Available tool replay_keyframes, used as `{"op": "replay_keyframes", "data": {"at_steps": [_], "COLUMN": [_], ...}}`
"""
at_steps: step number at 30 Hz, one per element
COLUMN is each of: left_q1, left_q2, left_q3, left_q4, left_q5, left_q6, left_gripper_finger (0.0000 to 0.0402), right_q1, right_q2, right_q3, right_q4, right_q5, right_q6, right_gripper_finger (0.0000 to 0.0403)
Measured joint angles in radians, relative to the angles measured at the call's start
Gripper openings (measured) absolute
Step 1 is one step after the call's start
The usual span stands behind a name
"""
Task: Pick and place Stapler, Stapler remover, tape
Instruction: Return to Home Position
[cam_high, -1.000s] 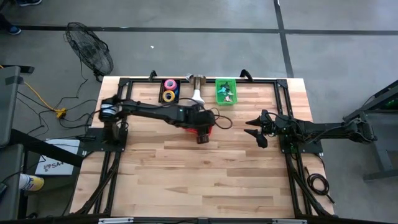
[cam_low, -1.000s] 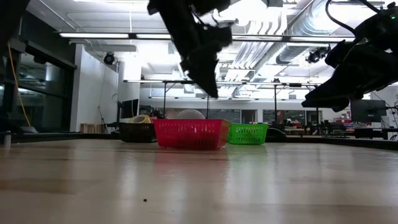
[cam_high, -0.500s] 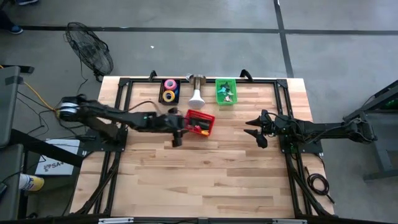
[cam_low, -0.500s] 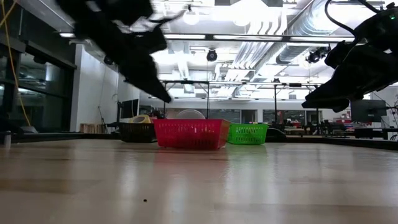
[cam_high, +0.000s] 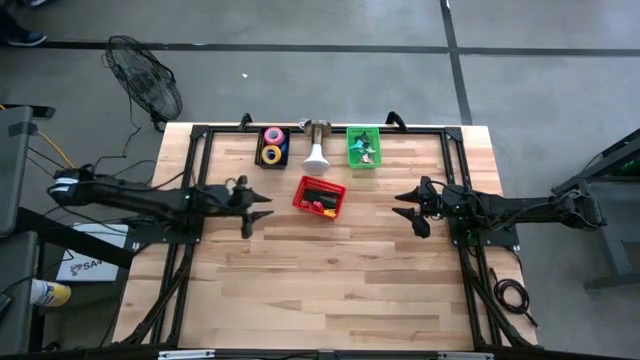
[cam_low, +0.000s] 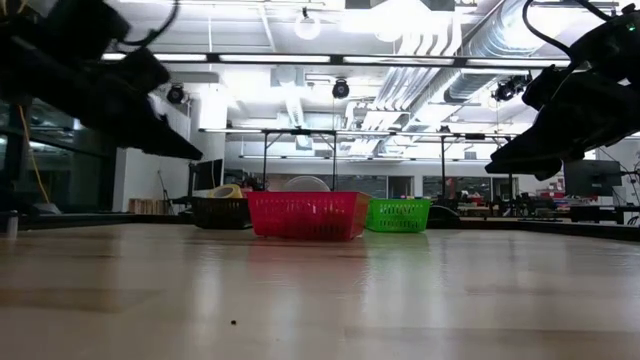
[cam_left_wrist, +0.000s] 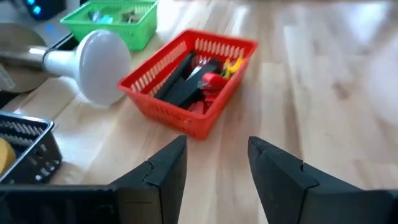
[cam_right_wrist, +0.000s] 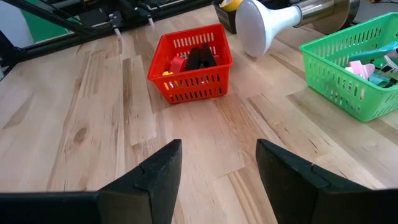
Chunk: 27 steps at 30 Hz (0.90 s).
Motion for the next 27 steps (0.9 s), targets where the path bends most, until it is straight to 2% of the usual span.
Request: {"op": "replay_keyframes", "data": {"at_steps": [6, 12, 19, 27], "left_q1": [0.000, 0.000, 0.000, 0.000], "left_q2": [-0.211, -0.419, -0.633, -0.748], "left_q3": [-0.098, -0.168, -0.169, -0.169], "left_q4": [0.011, -0.006, -0.253, -0.268], "left_q5": [0.115, 0.188, 0.192, 0.237], "left_q6": [-0.008, -0.046, -0.045, -0.026], "left_gripper_finger": [0.0165, 0.0165, 0.0165, 0.0165], "right_q1": [0.000, 0.000, 0.000, 0.000], "right_q2": [0.000, 0.000, 0.000, 0.000], "right_q3": [0.000, 0.000, 0.000, 0.000], "right_q4": [0.000, 0.000, 0.000, 0.000], "right_q5": [0.000, 0.000, 0.000, 0.000], "right_q6": [0.000, 0.000, 0.000, 0.000], "right_gripper_finger": [0.0197, 0.0197, 0.0197, 0.0197]}}
